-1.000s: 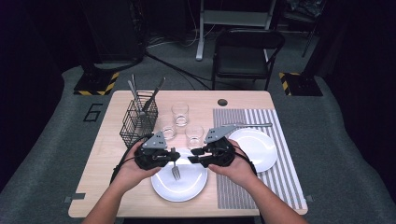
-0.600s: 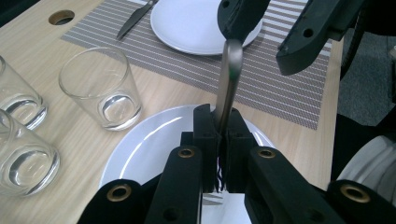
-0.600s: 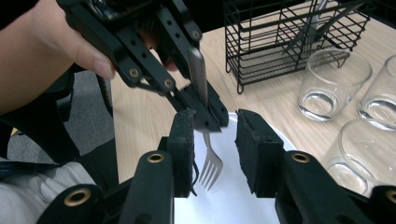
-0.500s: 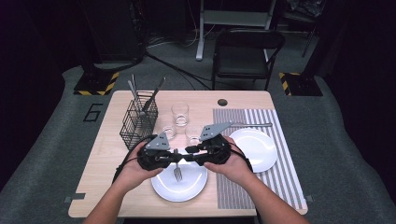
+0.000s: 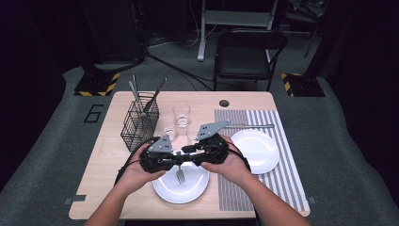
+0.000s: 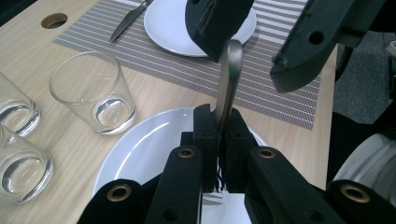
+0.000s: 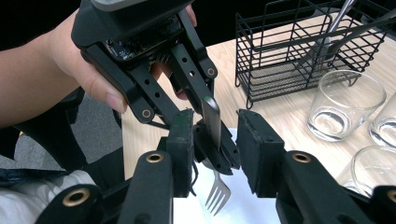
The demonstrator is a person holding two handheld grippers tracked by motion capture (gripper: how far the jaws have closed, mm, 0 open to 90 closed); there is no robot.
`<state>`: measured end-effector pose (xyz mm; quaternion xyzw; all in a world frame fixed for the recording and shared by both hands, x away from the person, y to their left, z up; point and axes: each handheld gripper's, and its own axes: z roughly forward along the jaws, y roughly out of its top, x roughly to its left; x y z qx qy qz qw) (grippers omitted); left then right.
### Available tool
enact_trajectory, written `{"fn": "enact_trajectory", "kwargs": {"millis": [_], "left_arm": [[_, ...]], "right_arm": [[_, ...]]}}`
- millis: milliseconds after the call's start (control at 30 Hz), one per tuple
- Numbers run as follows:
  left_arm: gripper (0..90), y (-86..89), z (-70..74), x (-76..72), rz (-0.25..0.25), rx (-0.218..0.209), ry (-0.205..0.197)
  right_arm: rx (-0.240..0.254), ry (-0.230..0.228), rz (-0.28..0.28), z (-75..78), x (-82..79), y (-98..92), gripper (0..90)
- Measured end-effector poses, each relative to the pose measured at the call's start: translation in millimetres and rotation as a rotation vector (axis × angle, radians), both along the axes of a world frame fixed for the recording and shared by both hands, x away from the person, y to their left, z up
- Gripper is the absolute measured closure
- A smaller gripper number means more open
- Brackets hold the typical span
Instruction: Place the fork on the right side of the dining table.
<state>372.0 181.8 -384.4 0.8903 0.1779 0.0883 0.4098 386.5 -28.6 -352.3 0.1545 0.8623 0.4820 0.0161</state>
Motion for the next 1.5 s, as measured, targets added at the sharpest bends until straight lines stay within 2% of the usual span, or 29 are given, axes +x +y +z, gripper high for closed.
{"fn": "enact_trajectory", "kwargs": {"millis": [400,1033,1267,1500], "left_arm": [[86.5,-2.6,-1.3,-1.4,-0.003,-0.004,0.000],[86.5,-3.0,-1.0,-1.9,-0.013,0.000,0.005],[85.0,-3.9,-3.1,-1.6,-0.009,-0.002,0.005],[82.0,-3.2,-2.5,-1.2,-0.007,-0.009,0.000]], "right_arm": [[-0.003,0.005,0.013,2.0,-0.6,6.9,69.3],[-0.018,0.011,0.028,0.1,1.4,10.7,80.9],[-0.061,-0.036,0.041,1.1,0.1,11.9,85.0],[-0.073,-0.074,0.027,4.3,-3.4,12.7,87.2]]}}
